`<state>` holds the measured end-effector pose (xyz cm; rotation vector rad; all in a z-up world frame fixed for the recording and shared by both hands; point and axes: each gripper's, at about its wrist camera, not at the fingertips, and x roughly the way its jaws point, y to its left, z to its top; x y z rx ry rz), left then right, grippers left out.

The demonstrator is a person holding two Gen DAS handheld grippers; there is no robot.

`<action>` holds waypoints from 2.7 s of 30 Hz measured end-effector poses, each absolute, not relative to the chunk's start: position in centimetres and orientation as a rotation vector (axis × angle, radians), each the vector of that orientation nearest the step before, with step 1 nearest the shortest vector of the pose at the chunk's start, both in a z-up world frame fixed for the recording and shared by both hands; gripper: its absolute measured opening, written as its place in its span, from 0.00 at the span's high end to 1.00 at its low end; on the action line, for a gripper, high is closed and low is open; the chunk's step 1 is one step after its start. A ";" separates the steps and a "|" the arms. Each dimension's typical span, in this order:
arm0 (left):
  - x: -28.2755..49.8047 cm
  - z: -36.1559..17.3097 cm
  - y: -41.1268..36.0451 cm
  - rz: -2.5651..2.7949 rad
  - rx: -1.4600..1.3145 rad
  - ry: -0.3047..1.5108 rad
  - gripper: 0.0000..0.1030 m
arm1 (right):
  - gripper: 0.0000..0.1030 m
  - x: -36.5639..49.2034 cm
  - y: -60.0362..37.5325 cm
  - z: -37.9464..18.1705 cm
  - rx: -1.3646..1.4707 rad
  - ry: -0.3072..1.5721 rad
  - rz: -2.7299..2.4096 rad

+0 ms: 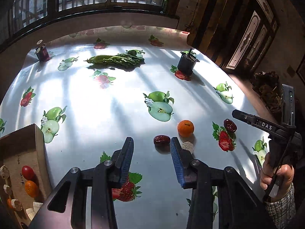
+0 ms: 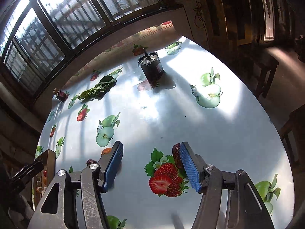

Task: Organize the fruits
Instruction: 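Grasp a mandarin orange with left tool while right tool grasps a dark date, then carry the orange into the box with left tool while right tool releases the date there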

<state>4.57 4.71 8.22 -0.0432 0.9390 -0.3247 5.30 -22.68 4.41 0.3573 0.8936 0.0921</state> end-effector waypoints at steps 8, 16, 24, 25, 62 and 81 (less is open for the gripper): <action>8.1 6.1 -0.6 -0.379 0.077 0.937 0.62 | 0.36 5.8 -22.2 0.1 0.236 0.917 0.029; 10.4 2.9 -5.8 -0.455 0.201 0.950 0.62 | 0.51 5.7 -20.6 -0.7 0.112 0.920 0.028; 10.2 1.3 -6.8 -0.463 0.251 0.956 0.67 | 0.55 5.9 -20.8 -0.6 0.118 0.916 0.025; 10.0 1.3 -6.8 -0.458 0.258 0.949 0.68 | 0.56 5.9 -20.8 -0.6 0.115 0.916 0.020; -11.3 5.6 33.6 0.242 -0.318 0.885 0.68 | 0.71 0.9 -8.4 6.9 0.246 0.837 0.409; -10.9 1.7 33.0 0.246 -0.225 0.919 0.64 | 0.71 -8.6 17.1 2.5 -0.138 0.953 0.821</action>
